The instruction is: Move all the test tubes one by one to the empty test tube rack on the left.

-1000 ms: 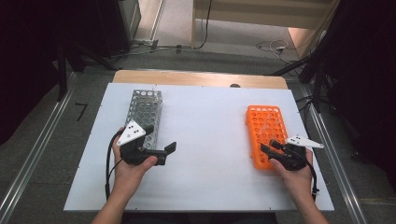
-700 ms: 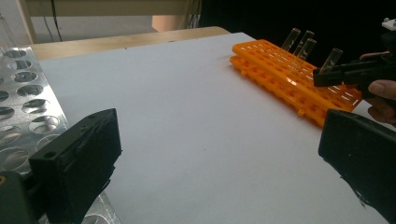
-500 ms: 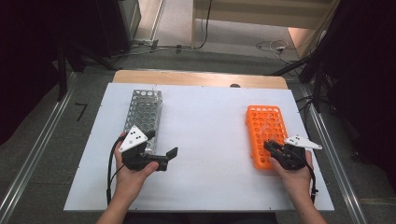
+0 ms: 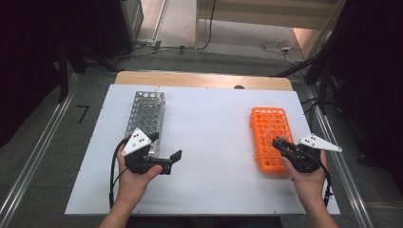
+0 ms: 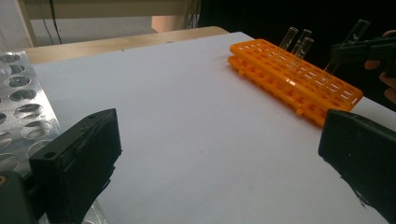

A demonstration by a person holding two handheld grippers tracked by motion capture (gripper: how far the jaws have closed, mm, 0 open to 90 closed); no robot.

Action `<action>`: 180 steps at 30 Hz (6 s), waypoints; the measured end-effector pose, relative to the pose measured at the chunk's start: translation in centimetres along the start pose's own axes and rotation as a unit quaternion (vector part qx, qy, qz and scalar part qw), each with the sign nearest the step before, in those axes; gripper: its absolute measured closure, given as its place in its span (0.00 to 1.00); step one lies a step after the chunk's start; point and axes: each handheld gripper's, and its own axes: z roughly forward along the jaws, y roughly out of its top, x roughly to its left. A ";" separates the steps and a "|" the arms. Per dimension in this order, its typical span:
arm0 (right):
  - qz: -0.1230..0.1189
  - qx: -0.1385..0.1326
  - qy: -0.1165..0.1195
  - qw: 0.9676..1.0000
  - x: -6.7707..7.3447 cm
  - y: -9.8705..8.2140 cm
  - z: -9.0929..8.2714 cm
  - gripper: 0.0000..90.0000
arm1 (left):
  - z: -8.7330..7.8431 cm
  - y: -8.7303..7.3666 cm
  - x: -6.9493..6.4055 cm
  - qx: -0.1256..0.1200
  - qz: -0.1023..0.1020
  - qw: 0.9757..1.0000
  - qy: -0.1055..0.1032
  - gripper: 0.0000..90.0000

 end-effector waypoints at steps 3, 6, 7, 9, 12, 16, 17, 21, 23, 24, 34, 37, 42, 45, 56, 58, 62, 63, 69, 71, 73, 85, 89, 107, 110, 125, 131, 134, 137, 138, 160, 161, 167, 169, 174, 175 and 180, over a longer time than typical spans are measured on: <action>-0.007 -0.001 0.015 1.000 0.8 0.5 -0.2 0.82 | 0.1 0.0 0.0 -0.001 0.000 1.000 -0.001 0.00; -0.017 0.000 0.031 0.999 1.7 1.0 0.0 0.82 | 0.1 0.1 -0.2 -0.001 0.000 1.000 -0.004 0.00; -0.019 0.002 0.038 0.999 2.0 1.2 0.1 0.82 | 0.1 0.2 -0.3 -0.002 0.001 1.000 -0.005 0.00; -0.027 0.003 0.050 0.998 2.8 1.5 0.4 0.82 | 0.1 0.3 -0.4 -0.005 0.001 1.000 -0.007 0.00; -0.037 0.006 0.067 0.997 3.6 1.8 0.8 0.82 | 0.1 0.4 -0.5 -0.006 0.003 1.000 -0.010 0.00; -0.043 0.009 0.084 0.995 4.5 2.3 1.6 0.82 | 0.2 0.4 -0.6 -0.005 0.003 1.000 -0.012 0.00; -0.045 0.011 0.089 0.995 4.8 2.4 1.9 0.82 | 0.2 0.4 -0.6 -0.003 0.005 1.000 -0.012 0.00; -0.053 0.012 0.103 0.993 5.8 2.9 2.5 0.82 | 0.3 0.5 -0.9 -0.003 0.006 1.000 -0.017 0.00; -0.055 0.011 0.113 0.992 6.3 2.9 2.7 0.82 | 0.4 0.5 -1.0 -0.003 0.007 1.000 -0.019 0.00; -0.055 0.012 0.116 0.992 6.5 2.9 2.8 0.82 | 0.5 0.5 -1.1 -0.003 0.007 1.000 -0.019 0.00; -0.072 0.021 0.157 0.985 8.6 2.2 2.8 0.82 | 1.3 0.7 -2.3 0.000 0.016 0.999 -0.037 0.00; -0.077 0.023 0.165 0.983 9.0 2.0 2.8 0.82 | 1.5 0.8 -2.7 0.001 0.019 0.999 -0.042 0.00; -0.088 0.029 0.175 0.980 9.8 1.8 2.9 0.82 | 1.7 0.9 -3.4 0.002 0.023 0.998 -0.051 0.00; -0.093 0.032 0.181 0.979 10.5 1.6 3.1 0.82 | 1.8 0.9 -3.8 0.003 0.026 0.998 -0.056 0.00; -0.119 0.043 0.200 0.972 12.4 1.0 3.7 0.82 | 2.2 1.0 -4.8 0.002 0.030 0.996 -0.079 0.01; -0.122 0.043 0.203 0.971 12.7 1.0 3.8 0.82 | 2.2 1.0 -4.9 0.004 0.031 0.996 -0.083 0.02; -0.128 0.046 0.208 0.968 13.2 0.8 3.9 0.82 | 2.2 1.0 -5.2 0.000 0.035 0.995 -0.097 0.06; -0.130 0.046 0.210 0.968 13.4 0.8 3.9 0.82 | 2.2 1.1 -5.3 0.000 0.034 0.994 -0.103 0.08; -0.141 0.051 0.217 0.965 14.2 0.6 4.2 0.82 | 2.6 1.0 -6.1 0.008 0.039 0.992 -0.116 0.19; -0.145 0.052 0.219 0.964 14.5 0.5 4.3 0.82 | 2.8 0.9 -6.4 0.010 0.039 0.992 -0.116 0.25; -0.145 0.053 0.220 0.963 14.7 0.4 4.3 0.82 | 2.9 0.9 -6.6 0.014 0.040 0.992 -0.117 0.31; -0.155 0.056 0.230 0.959 15.7 0.3 4.5 0.82 | 3.5 0.6 -7.7 0.026 0.066 0.989 -0.132 0.59; -0.157 0.056 0.234 0.958 16.0 0.3 4.4 0.82 | 3.7 0.4 -8.0 0.030 0.075 0.988 -0.134 0.65; -0.161 0.054 0.246 0.954 16.4 0.4 4.2 0.82 | 3.8 0.3 -8.5 0.031 0.098 0.986 -0.132 0.82; -0.159 0.054 0.245 0.955 16.3 0.4 4.2 0.82 | 3.8 0.3 -8.5 0.032 0.100 0.986 -0.131 0.83; -0.146 0.030 0.254 0.956 15.2 0.6 3.5 0.25 | 3.4 1.0 -7.1 0.022 0.086 0.990 -0.113 0.83; -0.131 0.016 0.237 0.962 13.7 0.6 3.0 0.09 | 3.1 1.2 -6.3 0.023 0.090 0.990 -0.105 0.83; -0.128 0.010 0.233 0.964 12.9 0.6 2.5 0.01 | 2.9 1.4 -5.7 0.023 0.085 0.991 -0.098 0.83; -0.123 0.006 0.238 0.963 11.9 0.6 2.1 0.00 | 2.6 1.5 -5.0 0.021 0.080 0.993 -0.089 0.83; -0.118 0.007 0.243 0.963 11.5 0.6 2.0 0.00 | 2.5 1.6 -4.7 0.019 0.077 0.993 -0.086 0.83; -0.080 0.005 0.178 0.981 4.9 -1.4 -1.1 0.00 | 1.6 4.7 0.9 -0.003 0.060 0.998 -0.021 0.83; -0.079 0.005 0.177 0.981 4.6 -1.5 -1.2 0.00 | 1.6 4.8 1.1 -0.003 0.061 0.998 -0.016 0.83; -0.072 0.005 0.168 0.983 3.3 -2.2 -1.8 0.00 | 1.9 5.7 2.9 -0.005 0.054 0.999 0.002 0.83; -0.071 0.007 0.169 0.983 2.9 -2.4 -2.0 0.00 | 2.0 6.0 3.6 -0.005 0.052 0.999 0.009 0.83; -0.062 0.004 0.162 0.985 2.0 -2.5 -2.0 0.00 | 2.2 6.7 5.2 -0.007 0.044 0.999 0.026 0.83; -0.062 0.004 0.161 0.985 1.9 -2.5 -2.0 0.00 | 2.3 6.8 5.5 -0.008 0.045 0.998 0.031 0.83; -0.057 0.005 0.158 0.986 1.7 -2.6 -2.0 0.00 | 2.6 7.6 7.1 -0.009 0.039 0.998 0.049 0.83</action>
